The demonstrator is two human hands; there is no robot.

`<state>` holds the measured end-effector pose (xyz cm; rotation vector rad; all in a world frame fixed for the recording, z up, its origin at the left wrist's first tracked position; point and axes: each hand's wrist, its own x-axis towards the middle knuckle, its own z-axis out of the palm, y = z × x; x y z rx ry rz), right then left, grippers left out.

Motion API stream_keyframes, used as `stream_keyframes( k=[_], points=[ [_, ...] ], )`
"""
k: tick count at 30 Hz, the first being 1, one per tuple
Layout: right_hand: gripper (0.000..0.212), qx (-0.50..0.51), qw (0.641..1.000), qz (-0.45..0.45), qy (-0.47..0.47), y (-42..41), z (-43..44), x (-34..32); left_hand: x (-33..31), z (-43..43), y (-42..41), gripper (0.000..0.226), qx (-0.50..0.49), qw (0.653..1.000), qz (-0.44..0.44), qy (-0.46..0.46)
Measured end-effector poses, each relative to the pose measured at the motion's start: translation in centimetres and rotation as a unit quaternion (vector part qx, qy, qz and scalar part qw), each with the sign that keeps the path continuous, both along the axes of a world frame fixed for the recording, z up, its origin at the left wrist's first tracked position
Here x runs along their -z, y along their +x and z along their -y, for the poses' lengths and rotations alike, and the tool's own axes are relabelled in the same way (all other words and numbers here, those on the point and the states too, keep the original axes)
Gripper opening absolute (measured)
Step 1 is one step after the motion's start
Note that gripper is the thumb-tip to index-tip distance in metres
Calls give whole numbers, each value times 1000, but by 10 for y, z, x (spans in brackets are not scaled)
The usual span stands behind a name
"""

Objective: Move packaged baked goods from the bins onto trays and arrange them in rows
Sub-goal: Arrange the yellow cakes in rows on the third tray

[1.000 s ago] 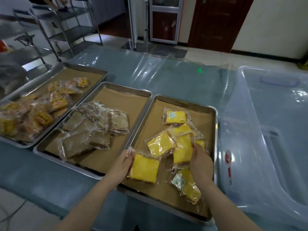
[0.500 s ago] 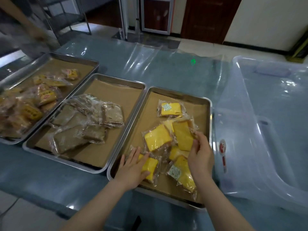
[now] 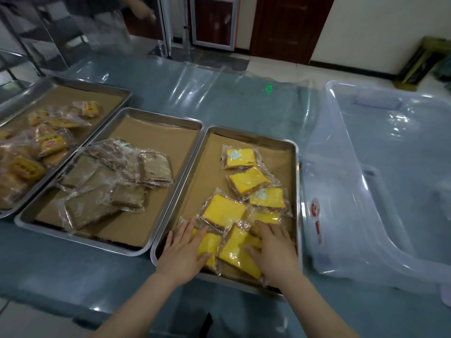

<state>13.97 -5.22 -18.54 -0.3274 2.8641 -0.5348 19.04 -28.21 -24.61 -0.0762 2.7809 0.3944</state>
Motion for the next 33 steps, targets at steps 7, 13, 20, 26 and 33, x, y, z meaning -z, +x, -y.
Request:
stream_keyframes(
  k=[7,13,20,26,33],
  points=[
    [114,-54,988,77,121,5,10,45,3,-2,2,70,-3,1000,1,-9],
    [113,-106,987,26,119,-51,2,52,-2,-4,-4,71,4,1000,0,-5],
    [111,-124,982,-33,139,-50,18,46,-2,-1,1,70,-5,1000,-5,-8],
    [75,-188,975,18,113,9,-14,50,-1,-4,1,70,-10,1000,-2,-14],
    [60,-141,981,70,112,24,-21,41,-3,-4,-1,69,-11,1000,-6,-7]
  ],
)
